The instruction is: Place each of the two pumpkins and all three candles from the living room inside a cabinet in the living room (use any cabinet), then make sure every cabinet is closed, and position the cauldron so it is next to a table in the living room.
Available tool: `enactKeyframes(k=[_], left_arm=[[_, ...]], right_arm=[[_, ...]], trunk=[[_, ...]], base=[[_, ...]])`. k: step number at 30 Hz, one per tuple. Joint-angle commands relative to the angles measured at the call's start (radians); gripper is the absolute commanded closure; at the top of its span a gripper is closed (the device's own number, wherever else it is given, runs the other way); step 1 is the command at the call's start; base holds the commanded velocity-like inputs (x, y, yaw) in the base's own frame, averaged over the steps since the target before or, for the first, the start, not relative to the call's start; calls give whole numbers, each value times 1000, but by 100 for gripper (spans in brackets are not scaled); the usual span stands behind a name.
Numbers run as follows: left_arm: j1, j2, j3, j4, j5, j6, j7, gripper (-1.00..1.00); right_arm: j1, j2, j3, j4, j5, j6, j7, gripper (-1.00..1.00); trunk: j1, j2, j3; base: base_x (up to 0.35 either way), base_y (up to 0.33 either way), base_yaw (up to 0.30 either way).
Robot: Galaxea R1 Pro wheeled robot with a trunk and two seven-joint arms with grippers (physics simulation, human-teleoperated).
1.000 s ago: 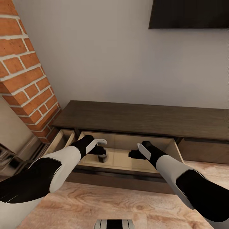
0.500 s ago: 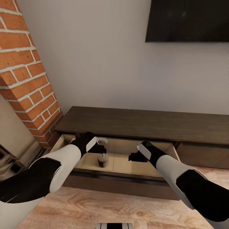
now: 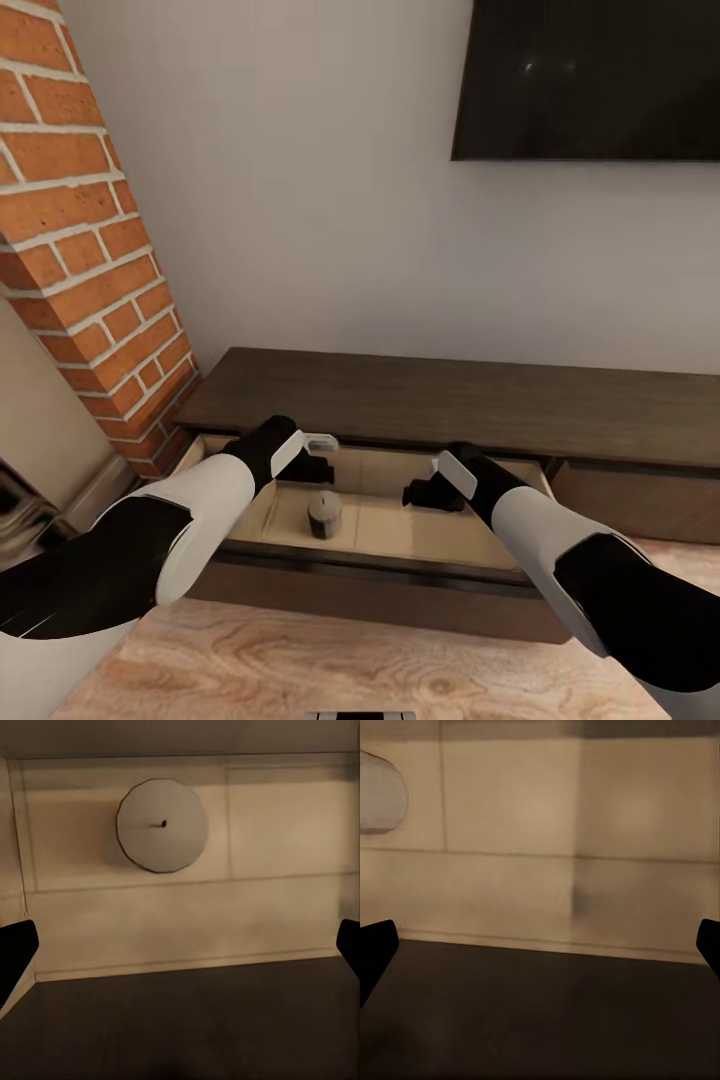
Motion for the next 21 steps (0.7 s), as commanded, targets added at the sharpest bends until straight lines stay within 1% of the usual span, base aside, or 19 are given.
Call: enactKeyframes(k=[1, 21], left_arm=[[0, 0, -8, -1, 9, 4, 4, -100], [-1, 0, -8, 1, 8, 2, 6, -100]], right_arm=[[0, 0, 6, -1, -11, 3, -8, -100], [0, 0, 2, -1, -12, 1, -8, -100]], trunk=[[-4, 7, 2], [-81, 147, 65]], base=[[0, 0, 0], [0, 0, 0]])
